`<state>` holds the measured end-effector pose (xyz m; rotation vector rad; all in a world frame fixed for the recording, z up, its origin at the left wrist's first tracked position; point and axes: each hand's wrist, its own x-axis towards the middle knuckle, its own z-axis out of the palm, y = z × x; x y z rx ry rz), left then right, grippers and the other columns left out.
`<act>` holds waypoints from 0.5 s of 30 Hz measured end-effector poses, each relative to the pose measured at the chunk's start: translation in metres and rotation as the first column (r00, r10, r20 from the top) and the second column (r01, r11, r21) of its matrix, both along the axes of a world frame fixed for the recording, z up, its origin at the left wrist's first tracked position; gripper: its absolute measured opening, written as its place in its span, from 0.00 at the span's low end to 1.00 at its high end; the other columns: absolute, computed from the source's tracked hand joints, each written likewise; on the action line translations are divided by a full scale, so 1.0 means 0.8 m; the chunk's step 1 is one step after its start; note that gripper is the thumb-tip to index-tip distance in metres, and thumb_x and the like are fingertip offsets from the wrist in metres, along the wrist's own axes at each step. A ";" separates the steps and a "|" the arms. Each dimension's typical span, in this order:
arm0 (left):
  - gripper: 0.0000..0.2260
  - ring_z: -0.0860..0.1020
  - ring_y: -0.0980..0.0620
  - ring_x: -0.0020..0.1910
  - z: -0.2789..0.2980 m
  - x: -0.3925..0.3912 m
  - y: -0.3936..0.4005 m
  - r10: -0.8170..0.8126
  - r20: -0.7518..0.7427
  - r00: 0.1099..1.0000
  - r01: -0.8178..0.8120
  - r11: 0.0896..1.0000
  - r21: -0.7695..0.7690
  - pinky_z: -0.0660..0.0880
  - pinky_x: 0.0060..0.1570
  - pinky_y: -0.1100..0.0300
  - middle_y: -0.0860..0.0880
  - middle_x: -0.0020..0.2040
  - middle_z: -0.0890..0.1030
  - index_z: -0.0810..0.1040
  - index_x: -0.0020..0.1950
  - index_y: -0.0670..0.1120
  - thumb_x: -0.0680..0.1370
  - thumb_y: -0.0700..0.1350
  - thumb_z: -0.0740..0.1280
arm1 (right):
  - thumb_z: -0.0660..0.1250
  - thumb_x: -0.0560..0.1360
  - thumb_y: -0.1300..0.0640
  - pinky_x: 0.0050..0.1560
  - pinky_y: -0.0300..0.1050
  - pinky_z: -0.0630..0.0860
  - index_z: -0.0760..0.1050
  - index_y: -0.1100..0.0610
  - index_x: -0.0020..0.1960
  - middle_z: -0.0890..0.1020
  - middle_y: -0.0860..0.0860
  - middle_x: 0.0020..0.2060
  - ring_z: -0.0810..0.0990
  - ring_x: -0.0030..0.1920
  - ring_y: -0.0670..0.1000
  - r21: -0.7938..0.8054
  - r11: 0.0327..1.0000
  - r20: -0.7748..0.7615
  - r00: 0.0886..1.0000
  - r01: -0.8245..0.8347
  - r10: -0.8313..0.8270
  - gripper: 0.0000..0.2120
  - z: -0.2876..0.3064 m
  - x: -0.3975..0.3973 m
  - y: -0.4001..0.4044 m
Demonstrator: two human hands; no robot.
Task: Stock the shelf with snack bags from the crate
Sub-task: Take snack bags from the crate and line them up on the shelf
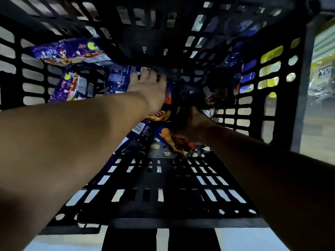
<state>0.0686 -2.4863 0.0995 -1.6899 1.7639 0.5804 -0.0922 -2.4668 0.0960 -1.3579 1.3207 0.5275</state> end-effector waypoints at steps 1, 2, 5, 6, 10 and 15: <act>0.38 0.56 0.38 0.71 -0.001 0.001 0.003 0.001 0.004 1.000 -0.001 1.000 0.009 0.57 0.66 0.42 0.38 0.72 0.61 0.48 0.78 0.43 0.72 0.38 0.64 | 0.77 0.68 0.51 0.55 0.39 0.67 0.58 0.55 0.74 0.70 0.53 0.64 0.70 0.64 0.53 -0.008 1.000 0.010 1.000 0.017 -0.017 0.42 0.000 -0.001 0.003; 0.36 0.58 0.38 0.70 -0.002 0.002 0.006 0.001 0.002 1.000 -0.001 1.000 0.016 0.57 0.66 0.43 0.39 0.70 0.63 0.51 0.77 0.42 0.72 0.37 0.64 | 0.78 0.67 0.53 0.53 0.37 0.67 0.58 0.55 0.74 0.71 0.52 0.63 0.71 0.61 0.52 0.008 1.000 0.010 1.000 0.020 -0.020 0.43 -0.003 -0.003 0.005; 0.30 0.61 0.40 0.67 -0.002 -0.001 0.009 0.018 -0.034 0.999 -0.017 0.999 0.033 0.59 0.64 0.45 0.40 0.66 0.64 0.59 0.72 0.42 0.71 0.36 0.64 | 0.78 0.68 0.58 0.44 0.32 0.72 0.60 0.55 0.73 0.74 0.51 0.62 0.76 0.53 0.48 0.047 0.998 0.046 0.998 0.039 -0.041 0.40 -0.004 -0.007 0.007; 0.29 0.62 0.40 0.67 -0.002 -0.002 0.009 0.032 -0.047 0.998 -0.030 0.999 0.045 0.59 0.65 0.45 0.40 0.66 0.64 0.60 0.72 0.42 0.71 0.36 0.64 | 0.77 0.68 0.58 0.42 0.32 0.73 0.63 0.54 0.71 0.76 0.48 0.59 0.76 0.51 0.47 0.034 0.998 0.065 0.996 0.054 -0.056 0.37 -0.005 -0.009 0.006; 0.32 0.58 0.39 0.71 0.002 0.000 0.008 0.104 -0.092 0.990 -0.093 0.989 0.113 0.56 0.70 0.40 0.38 0.70 0.61 0.58 0.74 0.44 0.73 0.44 0.68 | 0.72 0.73 0.55 0.39 0.31 0.68 0.74 0.50 0.59 0.75 0.41 0.42 0.76 0.49 0.45 -0.075 0.996 0.091 0.995 0.055 -0.048 0.16 -0.006 -0.010 0.008; 0.31 0.65 0.38 0.69 0.005 -0.002 0.015 0.074 -0.096 0.993 -0.064 0.992 0.107 0.51 0.70 0.34 0.40 0.71 0.67 0.56 0.75 0.42 0.77 0.49 0.65 | 0.77 0.69 0.56 0.58 0.40 0.72 0.55 0.51 0.76 0.71 0.50 0.62 0.70 0.63 0.51 0.015 0.999 0.093 0.995 0.044 -0.045 0.44 0.002 -0.005 0.014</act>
